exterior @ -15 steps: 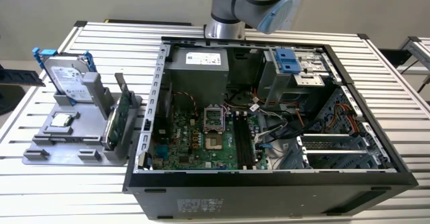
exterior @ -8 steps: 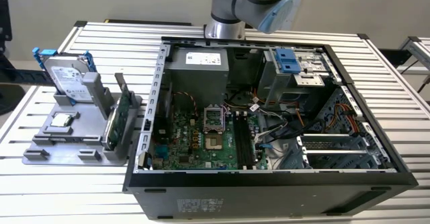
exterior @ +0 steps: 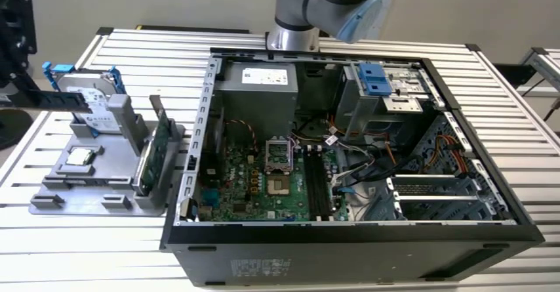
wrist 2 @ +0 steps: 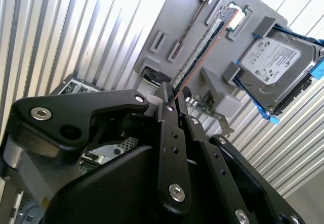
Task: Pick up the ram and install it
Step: 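Pick up the ram and move it above insertion slot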
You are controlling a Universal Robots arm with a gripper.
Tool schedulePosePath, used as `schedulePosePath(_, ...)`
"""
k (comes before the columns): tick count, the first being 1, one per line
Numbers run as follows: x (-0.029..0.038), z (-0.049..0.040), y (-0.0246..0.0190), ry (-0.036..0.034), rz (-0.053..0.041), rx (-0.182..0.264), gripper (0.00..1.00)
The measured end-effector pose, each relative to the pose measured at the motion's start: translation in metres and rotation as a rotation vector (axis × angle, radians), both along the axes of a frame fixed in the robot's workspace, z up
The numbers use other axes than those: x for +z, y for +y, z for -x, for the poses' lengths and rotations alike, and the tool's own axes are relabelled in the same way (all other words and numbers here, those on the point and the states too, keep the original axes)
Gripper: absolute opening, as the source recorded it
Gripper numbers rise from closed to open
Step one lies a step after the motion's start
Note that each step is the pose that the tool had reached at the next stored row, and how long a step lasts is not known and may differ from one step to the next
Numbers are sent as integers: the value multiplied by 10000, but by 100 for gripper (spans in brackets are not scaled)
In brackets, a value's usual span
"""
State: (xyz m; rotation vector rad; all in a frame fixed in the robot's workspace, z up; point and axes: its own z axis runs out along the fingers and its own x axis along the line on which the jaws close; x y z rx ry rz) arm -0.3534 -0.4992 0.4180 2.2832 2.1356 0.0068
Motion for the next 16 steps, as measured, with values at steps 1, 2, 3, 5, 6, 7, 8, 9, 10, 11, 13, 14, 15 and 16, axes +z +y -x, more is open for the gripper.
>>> schedulePosePath(1, 0, -24, 0, 0, 0, 0, 0)
schedulePosePath(2, 0, -47, 0, 0, 0, 0, 0)
schedulePosePath(3, 0, -70, 0, 0, 0, 0, 0)
schedulePosePath(5, 0, -109, 0, 0, 0, 0, 0)
schedulePosePath(6, 0, -127, 0, -1, -1, 0, 0)
schedulePosePath(7, 0, -145, 0, -1, -1, 0, 0)
schedulePosePath(8, 0, -164, 0, 0, 0, 1, 0)
schedulePosePath(9, -1, -182, 0, -1, -1, 0, 0)
schedulePosePath(10, 0, -202, 0, 0, -1, 0, 0)
schedulePosePath(11, 0, -223, 0, 0, 0, 0, 0)
schedulePosePath(13, 0, -261, 0, 0, 0, 0, 0)
schedulePosePath(14, 0, -279, 0, -1, -1, 0, 0)
schedulePosePath(15, 0, -300, 0, 0, 0, 1, 0)
schedulePosePath(16, 0, -319, 0, 0, 0, 0, 0)
